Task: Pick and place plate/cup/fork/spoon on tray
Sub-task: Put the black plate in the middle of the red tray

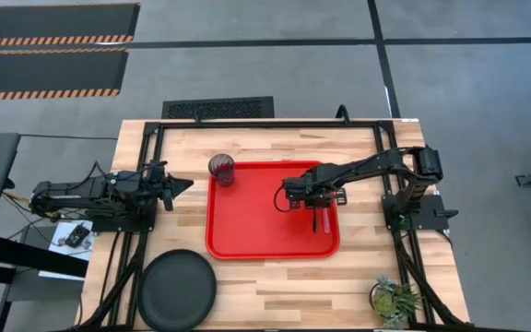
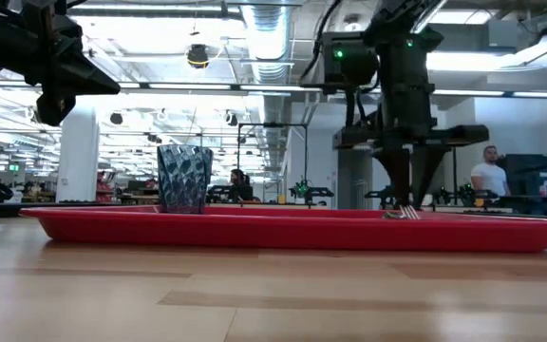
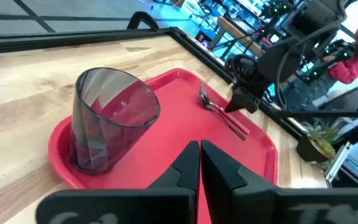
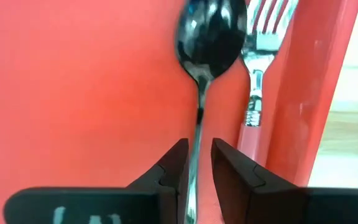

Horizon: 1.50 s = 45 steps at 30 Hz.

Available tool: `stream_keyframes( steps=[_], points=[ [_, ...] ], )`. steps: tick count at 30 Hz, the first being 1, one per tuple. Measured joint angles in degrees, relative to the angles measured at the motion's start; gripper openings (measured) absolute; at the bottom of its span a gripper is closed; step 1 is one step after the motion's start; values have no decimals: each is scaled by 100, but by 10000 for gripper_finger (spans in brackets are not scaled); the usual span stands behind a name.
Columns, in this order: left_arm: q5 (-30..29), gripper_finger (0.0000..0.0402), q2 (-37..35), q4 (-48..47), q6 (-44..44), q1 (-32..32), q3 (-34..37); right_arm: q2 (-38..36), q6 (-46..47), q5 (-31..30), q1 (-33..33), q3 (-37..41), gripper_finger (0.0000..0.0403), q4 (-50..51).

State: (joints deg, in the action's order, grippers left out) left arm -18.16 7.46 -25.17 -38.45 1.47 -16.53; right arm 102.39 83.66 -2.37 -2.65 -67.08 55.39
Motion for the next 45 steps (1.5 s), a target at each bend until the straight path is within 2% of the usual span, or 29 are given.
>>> stream_keyframes(
  steps=[5,14,19,23,27,29,32,35,39,45],
  points=[
    [297,0,0,2,15,-1,1,-2,-344,-163,34,-233,81,-121],
    [717,0,0,-38,79,0,2,-2,-1655,-391,63,-267,8,-1513],
    [897,0,0,-209,111,0,2,-2,-1860,-559,111,-267,17,-2133],
    [1236,0,0,-483,81,0,2,-2,-2445,-678,228,-267,8,-3072],
    [1688,0,3,-540,-25,0,2,-9,-3392,-720,483,-203,8,-4584],
    [1802,0,4,-545,-27,3,2,-15,-3560,-680,594,-69,8,-5289],
    [1726,0,7,-544,39,17,2,-54,-3604,-191,670,242,4,-6073],
    [1548,0,118,-561,100,20,2,-315,-3799,296,671,505,5,-6394],
    [1287,0,468,-598,220,25,2,-980,-4570,696,559,917,3,-6308],
    [840,0,1362,-542,437,27,2,-2218,-5728,829,240,1613,7,-6140]
  ],
)
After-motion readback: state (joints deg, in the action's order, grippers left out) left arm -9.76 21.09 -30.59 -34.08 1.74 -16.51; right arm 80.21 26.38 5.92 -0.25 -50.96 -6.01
